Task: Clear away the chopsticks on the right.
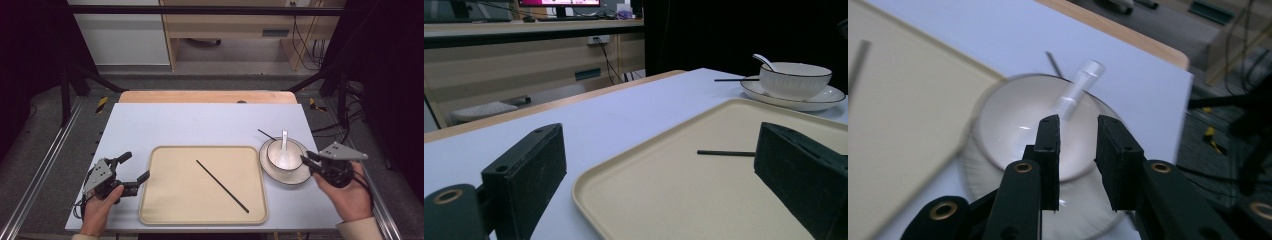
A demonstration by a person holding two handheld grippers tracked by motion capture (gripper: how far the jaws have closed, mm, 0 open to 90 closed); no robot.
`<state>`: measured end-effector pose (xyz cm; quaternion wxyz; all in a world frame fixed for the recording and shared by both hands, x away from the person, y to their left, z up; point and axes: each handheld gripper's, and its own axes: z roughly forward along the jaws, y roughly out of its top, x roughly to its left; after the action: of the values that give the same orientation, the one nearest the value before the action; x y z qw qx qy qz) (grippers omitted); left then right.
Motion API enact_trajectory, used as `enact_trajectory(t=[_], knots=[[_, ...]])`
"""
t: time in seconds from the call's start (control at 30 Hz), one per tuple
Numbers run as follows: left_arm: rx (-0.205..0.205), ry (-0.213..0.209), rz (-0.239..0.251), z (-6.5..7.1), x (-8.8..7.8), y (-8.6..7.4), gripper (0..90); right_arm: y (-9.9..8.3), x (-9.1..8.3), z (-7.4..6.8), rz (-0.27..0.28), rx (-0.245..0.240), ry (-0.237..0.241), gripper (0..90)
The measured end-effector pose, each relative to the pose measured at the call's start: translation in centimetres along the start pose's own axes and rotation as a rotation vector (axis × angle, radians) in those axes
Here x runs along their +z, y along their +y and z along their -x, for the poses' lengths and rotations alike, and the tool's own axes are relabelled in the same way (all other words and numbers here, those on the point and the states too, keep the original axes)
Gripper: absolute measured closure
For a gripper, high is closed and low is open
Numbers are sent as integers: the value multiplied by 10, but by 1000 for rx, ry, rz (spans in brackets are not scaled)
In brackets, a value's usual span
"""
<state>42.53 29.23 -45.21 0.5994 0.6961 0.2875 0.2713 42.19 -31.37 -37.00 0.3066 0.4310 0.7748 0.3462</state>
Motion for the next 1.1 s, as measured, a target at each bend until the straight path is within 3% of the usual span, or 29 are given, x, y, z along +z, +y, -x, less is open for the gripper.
enact_trajectory(t=[0.1,0.17,0.3,0.43,0.67,0.8,0.9,1.03,1.1], knots=[[3,-2,-4,0,0,0,64,-15,19,28,-47,27,-14,723],[2,-2,-5,0,0,0,65,-25,36,39,-92,43,-5,723],[-1,-2,-3,0,1,-1,65,-40,62,49,-138,50,27,716],[-1,-4,-2,0,1,-1,67,-45,75,50,-147,30,47,714],[-2,-6,-6,0,1,-1,69,-50,87,47,-193,-1,73,749],[1,-6,-8,0,1,-1,69,-51,87,47,-189,0,87,838],[-1,-6,-8,0,1,-1,69,-52,85,45,-189,2,99,854],[-1,-5,-6,0,1,-1,69,-51,82,45,-175,17,65,856],[1,-3,-4,0,0,-1,69,-48,77,46,-142,43,38,856]])
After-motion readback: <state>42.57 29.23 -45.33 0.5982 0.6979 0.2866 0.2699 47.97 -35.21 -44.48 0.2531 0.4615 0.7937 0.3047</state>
